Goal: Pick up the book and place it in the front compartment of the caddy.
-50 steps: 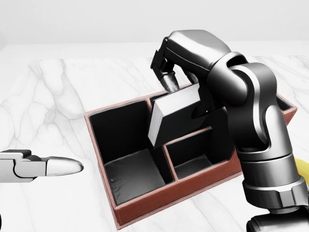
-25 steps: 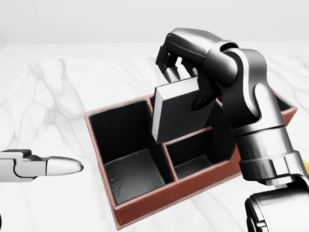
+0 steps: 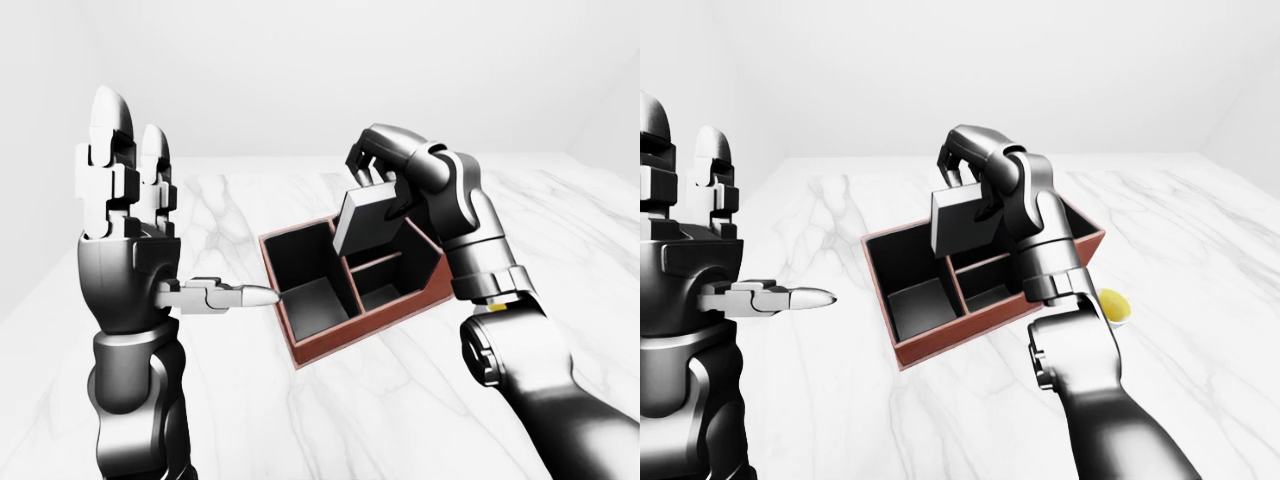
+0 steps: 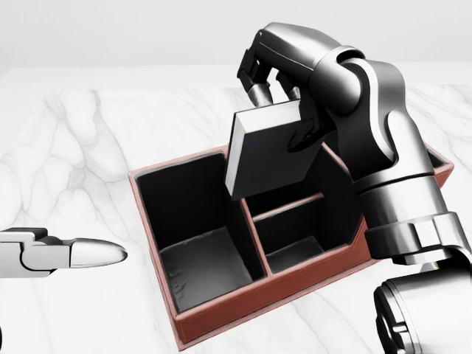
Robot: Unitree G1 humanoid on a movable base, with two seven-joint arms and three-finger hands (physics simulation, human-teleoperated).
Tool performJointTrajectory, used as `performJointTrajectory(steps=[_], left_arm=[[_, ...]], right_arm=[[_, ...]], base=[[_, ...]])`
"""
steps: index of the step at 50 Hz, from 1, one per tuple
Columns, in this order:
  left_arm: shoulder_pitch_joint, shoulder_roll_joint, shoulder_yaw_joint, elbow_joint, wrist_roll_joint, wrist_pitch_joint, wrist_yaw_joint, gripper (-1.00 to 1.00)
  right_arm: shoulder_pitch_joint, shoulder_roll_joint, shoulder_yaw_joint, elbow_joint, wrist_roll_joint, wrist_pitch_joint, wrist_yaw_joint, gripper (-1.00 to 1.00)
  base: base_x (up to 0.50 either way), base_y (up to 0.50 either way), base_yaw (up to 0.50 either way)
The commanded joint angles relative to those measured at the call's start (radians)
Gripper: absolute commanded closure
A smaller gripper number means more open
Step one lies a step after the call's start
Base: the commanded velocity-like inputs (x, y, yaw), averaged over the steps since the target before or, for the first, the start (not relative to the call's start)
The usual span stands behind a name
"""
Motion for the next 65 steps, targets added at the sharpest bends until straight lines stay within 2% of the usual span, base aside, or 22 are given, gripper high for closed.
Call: performJointTrajectory(steps=[1, 17, 31, 65], left_arm=[[0.000, 0.000, -0.001, 0.002, 0.001, 0.000, 0.000, -1.00], [0.003, 0.000, 0.001, 0.003, 0.002, 0.000, -0.001, -1.00], [0.000, 0.001, 0.003, -0.002, 0.000, 0.000, -0.002, -1.00], [-0.002, 0.002, 0.003, 0.000, -0.003, 0.000, 0.000, -1.00]], right_arm=[[-0.035, -0.008, -0.019, 0.034, -0.005, -0.016, -0.062, 1.00], [-0.063, -0.004, -0.011, 0.116, -0.015, -0.045, -0.169, 1.00], [-0.095, -0.010, 0.000, 0.263, -0.047, -0.045, -0.303, 1.00], [-0.157, -0.031, 0.005, 0.418, -0.063, -0.045, -0.405, 1.00]], base=[[0.00, 0.00, 0.00], [0.00, 0.00, 0.00], [0.00, 0.00, 0.00], [0.00, 0.00, 0.00]])
